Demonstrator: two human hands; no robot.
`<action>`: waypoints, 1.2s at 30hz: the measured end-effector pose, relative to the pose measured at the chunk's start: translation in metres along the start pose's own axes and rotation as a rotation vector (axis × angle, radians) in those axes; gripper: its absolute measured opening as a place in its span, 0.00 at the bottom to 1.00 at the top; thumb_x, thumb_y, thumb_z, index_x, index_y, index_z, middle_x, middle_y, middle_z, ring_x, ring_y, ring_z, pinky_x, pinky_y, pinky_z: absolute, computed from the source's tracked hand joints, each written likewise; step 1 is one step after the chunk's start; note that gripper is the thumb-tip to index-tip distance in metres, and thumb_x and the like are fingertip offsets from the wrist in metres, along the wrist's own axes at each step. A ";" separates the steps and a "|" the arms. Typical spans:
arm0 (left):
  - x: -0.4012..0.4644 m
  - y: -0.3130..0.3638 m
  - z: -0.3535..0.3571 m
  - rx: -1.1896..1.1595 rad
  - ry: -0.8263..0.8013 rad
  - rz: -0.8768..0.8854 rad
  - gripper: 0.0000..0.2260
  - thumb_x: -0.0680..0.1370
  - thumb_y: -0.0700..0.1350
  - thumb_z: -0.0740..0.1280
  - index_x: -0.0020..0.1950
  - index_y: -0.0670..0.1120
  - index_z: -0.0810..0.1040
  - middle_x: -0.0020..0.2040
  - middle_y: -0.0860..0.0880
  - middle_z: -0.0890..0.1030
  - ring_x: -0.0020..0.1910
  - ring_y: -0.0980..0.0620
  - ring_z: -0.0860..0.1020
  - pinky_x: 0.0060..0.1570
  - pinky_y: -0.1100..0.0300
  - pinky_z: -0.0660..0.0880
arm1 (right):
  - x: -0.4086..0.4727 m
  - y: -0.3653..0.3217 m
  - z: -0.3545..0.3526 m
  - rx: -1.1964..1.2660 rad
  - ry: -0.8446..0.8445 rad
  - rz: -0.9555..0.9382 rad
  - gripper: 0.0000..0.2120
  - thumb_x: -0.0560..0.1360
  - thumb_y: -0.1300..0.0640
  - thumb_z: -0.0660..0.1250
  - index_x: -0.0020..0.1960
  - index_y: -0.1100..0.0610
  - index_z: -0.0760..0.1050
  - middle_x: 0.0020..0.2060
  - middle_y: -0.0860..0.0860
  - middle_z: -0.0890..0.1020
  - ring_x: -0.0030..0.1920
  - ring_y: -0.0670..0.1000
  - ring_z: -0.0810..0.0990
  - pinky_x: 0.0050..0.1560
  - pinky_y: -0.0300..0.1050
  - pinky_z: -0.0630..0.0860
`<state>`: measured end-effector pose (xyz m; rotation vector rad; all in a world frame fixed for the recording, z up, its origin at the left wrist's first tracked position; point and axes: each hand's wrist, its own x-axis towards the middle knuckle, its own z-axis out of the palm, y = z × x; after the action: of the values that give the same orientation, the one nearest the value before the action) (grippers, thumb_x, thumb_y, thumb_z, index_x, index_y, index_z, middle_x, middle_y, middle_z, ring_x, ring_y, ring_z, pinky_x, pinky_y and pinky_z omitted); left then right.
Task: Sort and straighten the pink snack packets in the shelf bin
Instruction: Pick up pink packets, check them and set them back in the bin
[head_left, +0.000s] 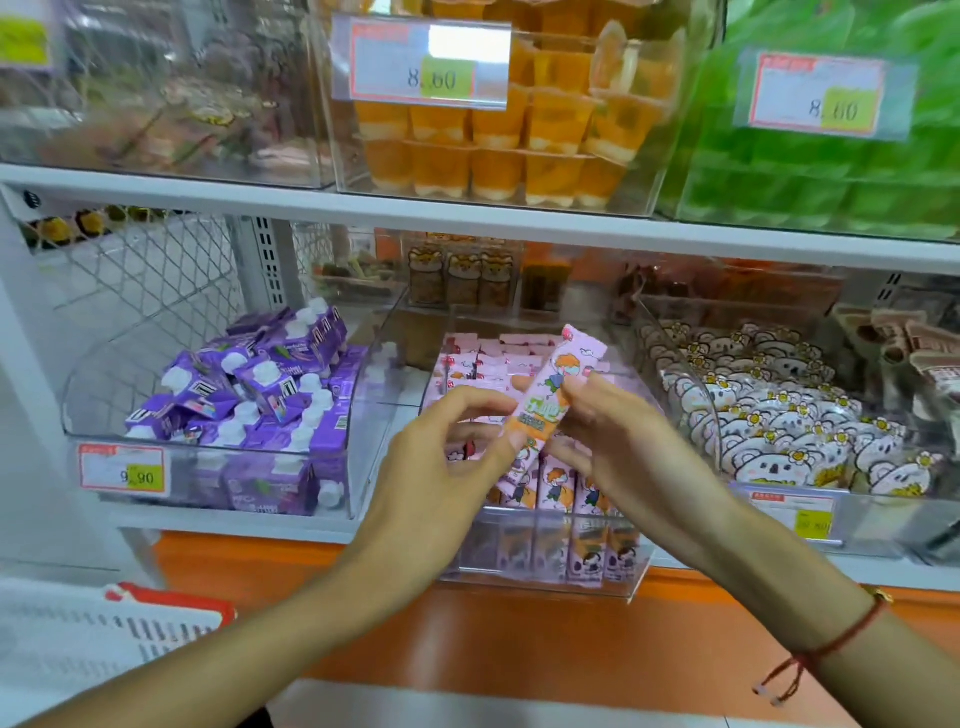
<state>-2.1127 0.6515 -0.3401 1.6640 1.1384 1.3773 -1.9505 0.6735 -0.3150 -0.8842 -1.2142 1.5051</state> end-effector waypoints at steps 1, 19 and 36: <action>-0.001 -0.001 0.001 0.049 0.024 0.019 0.05 0.77 0.46 0.69 0.51 0.55 0.78 0.48 0.63 0.81 0.50 0.64 0.79 0.45 0.70 0.74 | 0.000 0.002 0.002 -0.061 0.027 -0.017 0.20 0.74 0.51 0.64 0.63 0.60 0.73 0.54 0.52 0.83 0.53 0.47 0.82 0.54 0.40 0.78; 0.005 -0.003 -0.007 0.340 0.048 0.161 0.16 0.73 0.57 0.70 0.59 0.60 0.73 0.56 0.64 0.79 0.55 0.62 0.78 0.55 0.54 0.77 | -0.008 0.003 0.009 -0.298 0.150 -0.303 0.16 0.72 0.59 0.71 0.59 0.55 0.77 0.49 0.50 0.85 0.51 0.48 0.84 0.56 0.43 0.78; 0.020 0.007 -0.016 -0.536 -0.354 -0.631 0.14 0.66 0.54 0.70 0.42 0.46 0.87 0.47 0.46 0.86 0.43 0.54 0.85 0.36 0.61 0.81 | -0.002 0.002 -0.003 -0.055 0.175 0.067 0.25 0.66 0.53 0.74 0.61 0.54 0.75 0.33 0.50 0.82 0.31 0.45 0.78 0.34 0.32 0.77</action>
<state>-2.1256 0.6665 -0.3234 0.9863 0.8726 0.8349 -1.9472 0.6725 -0.3175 -1.0796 -1.1112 1.4201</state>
